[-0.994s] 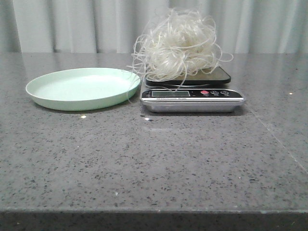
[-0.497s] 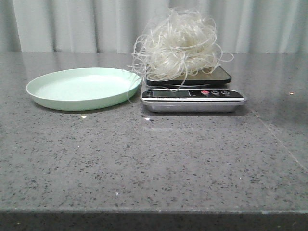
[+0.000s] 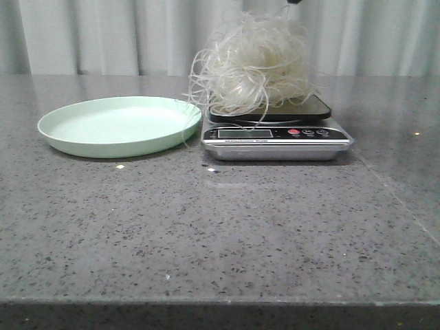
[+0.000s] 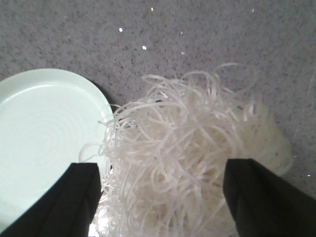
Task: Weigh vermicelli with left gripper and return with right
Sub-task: 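Lower the right gripper onto the vermicelli on the scale and grasp, then lift the vermicelli and carry it back over the green plate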
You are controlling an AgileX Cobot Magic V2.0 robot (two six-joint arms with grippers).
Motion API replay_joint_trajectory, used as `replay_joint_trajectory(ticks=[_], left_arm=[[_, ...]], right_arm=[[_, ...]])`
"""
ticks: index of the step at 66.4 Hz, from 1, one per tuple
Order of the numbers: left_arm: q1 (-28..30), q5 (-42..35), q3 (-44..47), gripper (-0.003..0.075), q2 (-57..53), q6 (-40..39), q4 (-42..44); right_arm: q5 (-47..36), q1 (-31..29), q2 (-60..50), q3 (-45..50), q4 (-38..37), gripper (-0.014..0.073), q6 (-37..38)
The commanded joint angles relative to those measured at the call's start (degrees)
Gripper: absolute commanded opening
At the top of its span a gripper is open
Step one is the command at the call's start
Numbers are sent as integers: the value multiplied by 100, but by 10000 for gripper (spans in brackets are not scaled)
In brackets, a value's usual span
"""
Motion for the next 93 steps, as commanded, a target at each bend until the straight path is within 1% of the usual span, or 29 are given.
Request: replay_joint_trajectory(ticks=[1,9,10,11,12,14,15,16,17,18,19,20,21,22,23,24,25,26,27,28,30,32,38,43,50,56,77,86,93], left_arm=[[3,-448,-145,127,70,-21,-88],[3,-434,-145,127,70,-21,-88],[3,-424,-145,127,70,-21,-88],[3,-430,-145,127,70,-21,-88],[3,-430,-145,127,70,-21,-88],[3,-430,-145,127,70,-21,-88],[3,-430,-145,127,70,-21,-88],[3,-430,-145,127,70,-21,-88],[3,-430,-145,127,70,-21,-88],[3,-430,-145,127,70,-21,-88],[3,-421,-145,127,70,-21,-88],[3,-421,-145,127,70,-21,-88],[3,-421,-145,127,70,-21,-88],[3,-421,-145,127,70,-21,-88],[3,-421,-145,127,70,-21,-88],[3,-421,-145,127,70,-21,-88],[3,-421,-145,127,70,-21,-88],[3,-421,-145,127,70,-21,-88],[3,-421,-145,127,70,-21,-88],[3,-421,-145,127,70,-21,-88],[3,-421,-145,127,70,-21,-88],[3,-421,-145,127,70,-21,-88],[3,-433,-145,127,70,-21,-88],[3,-446,-145,127,70,-21,-88],[3,-446,-145,127,70,-21,-88],[3,-446,-145,127,70,-21,-88],[3,-446,-145,127,70,-21,-88],[3,-446,-145,127,70,-21,-88],[3,-446,-145,127,70,-21,-88]], right_arm=[[327,-27,288,-689,0,610,-48],[1162,-27,848,-1260,0,608,-48],[1162,-27,881,-1260,0,608,-48],[1407,-27,982,-1404,-70,605,-48],[1469,-27,1015,-1439,-84,603,-48],[1658,-27,1143,-1547,-114,589,-48],[1905,-27,1237,-1693,-153,570,-48],[1905,-27,1267,-1693,-165,562,-48],[2091,-27,1356,-1805,-182,533,-48],[2150,-27,1356,-1841,-192,533,-48],[2373,-27,1491,-1978,-220,465,-48],[2373,-27,1491,-1978,-220,465,-48],[2553,-27,1564,-2107,-226,410,-48],[2553,-27,1564,-2107,-226,410,-48],[2700,-27,1668,-2234,-226,298,-48],[2700,-27,1668,-2234,-226,298,-48],[2837,-27,1739,-2362,-221,197,-48],[2837,-27,1739,-2362,-221,197,-48],[2953,-27,1777,-2485,-221,121,-53],[2975,-27,1799,-2513,-221,114,-52],[3033,-19,1821,-2673,-215,169,-52],[3032,-19,1821,-2776,-209,181,-52],[3020,-19,1767,-3168,-125,167,-52],[3015,9,1702,-3682,88,135,-52],[2915,109,1673,-4252,352,134,-52],[2603,282,1673,-4639,434,135,-52],[1790,1060,1931,-4709,521,135,-52],[1977,1152,2174,-4704,774,135,-65],[2249,1150,2411,-4697,727,135,-263]])
